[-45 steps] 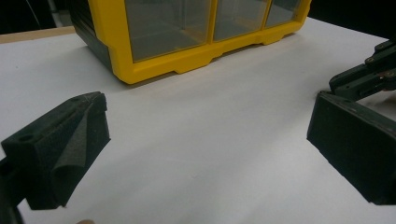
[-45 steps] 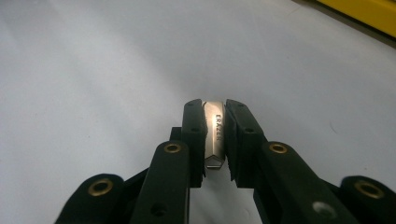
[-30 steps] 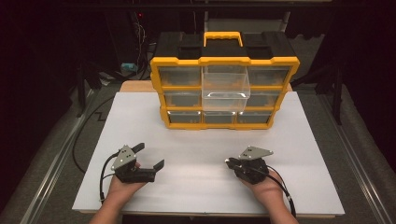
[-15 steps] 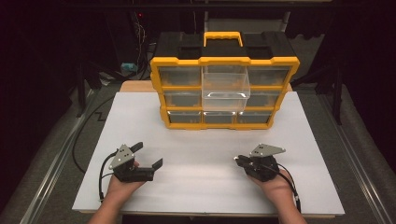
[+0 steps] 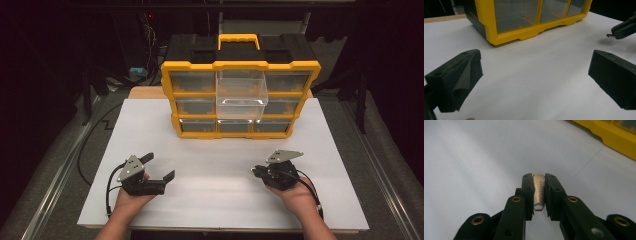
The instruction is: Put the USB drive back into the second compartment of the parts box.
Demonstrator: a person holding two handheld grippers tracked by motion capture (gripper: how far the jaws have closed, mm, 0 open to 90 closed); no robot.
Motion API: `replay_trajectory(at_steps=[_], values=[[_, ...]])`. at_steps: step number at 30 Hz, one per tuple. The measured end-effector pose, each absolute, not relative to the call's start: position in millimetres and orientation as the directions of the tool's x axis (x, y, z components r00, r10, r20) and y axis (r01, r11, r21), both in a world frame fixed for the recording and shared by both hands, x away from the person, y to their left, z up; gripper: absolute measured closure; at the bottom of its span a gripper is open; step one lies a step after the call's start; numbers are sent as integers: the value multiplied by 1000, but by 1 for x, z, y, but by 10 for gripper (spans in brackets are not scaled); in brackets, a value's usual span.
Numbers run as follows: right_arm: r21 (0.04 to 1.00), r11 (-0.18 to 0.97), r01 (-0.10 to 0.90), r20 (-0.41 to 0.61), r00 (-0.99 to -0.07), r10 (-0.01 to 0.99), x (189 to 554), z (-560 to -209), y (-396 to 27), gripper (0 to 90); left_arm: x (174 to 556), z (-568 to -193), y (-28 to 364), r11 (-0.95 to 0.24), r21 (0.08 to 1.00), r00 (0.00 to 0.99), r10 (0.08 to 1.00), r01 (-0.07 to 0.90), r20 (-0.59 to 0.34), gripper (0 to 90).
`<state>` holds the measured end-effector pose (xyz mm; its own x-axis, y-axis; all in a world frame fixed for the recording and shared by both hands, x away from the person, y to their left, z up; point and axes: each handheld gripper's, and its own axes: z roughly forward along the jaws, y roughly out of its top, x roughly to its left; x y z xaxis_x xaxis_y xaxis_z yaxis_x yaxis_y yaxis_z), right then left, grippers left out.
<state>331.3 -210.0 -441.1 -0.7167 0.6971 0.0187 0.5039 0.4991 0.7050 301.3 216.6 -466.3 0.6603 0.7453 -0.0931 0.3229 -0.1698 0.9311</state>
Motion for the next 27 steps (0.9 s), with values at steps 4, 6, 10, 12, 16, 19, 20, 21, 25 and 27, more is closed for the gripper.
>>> replay_trajectory(at_steps=[4,6,10,12,16,19,20,21,25,27], values=[[681,511,524,35,-720,693,336,-434,-210,802,301,-467,215,-170,931,663,743,322,-93,0],[674,518,526,35,-724,689,337,-433,-210,802,301,-467,215,-173,931,663,743,321,-91,0],[647,544,534,39,-736,676,340,-428,-211,802,302,-467,215,-172,931,660,746,321,-89,0],[623,564,542,38,-741,670,343,-427,-212,802,302,-467,215,-179,931,658,748,318,-81,0],[597,587,548,37,-749,662,347,-425,-209,802,302,-466,216,-168,933,656,750,317,-88,0],[582,604,544,37,-760,649,350,-424,-207,802,302,-466,216,-173,933,656,750,314,-81,0],[575,613,542,34,-764,644,351,-423,-207,802,302,-467,216,-172,933,656,750,315,-83,0],[568,621,540,31,-768,640,351,-422,-207,802,302,-467,216,-172,933,657,749,316,-85,0],[542,642,542,37,-779,626,353,-421,-207,801,302,-467,215,-177,930,659,747,323,-87,0],[534,651,539,34,-784,620,353,-421,-206,801,302,-467,215,-175,929,659,746,325,-90,0]])
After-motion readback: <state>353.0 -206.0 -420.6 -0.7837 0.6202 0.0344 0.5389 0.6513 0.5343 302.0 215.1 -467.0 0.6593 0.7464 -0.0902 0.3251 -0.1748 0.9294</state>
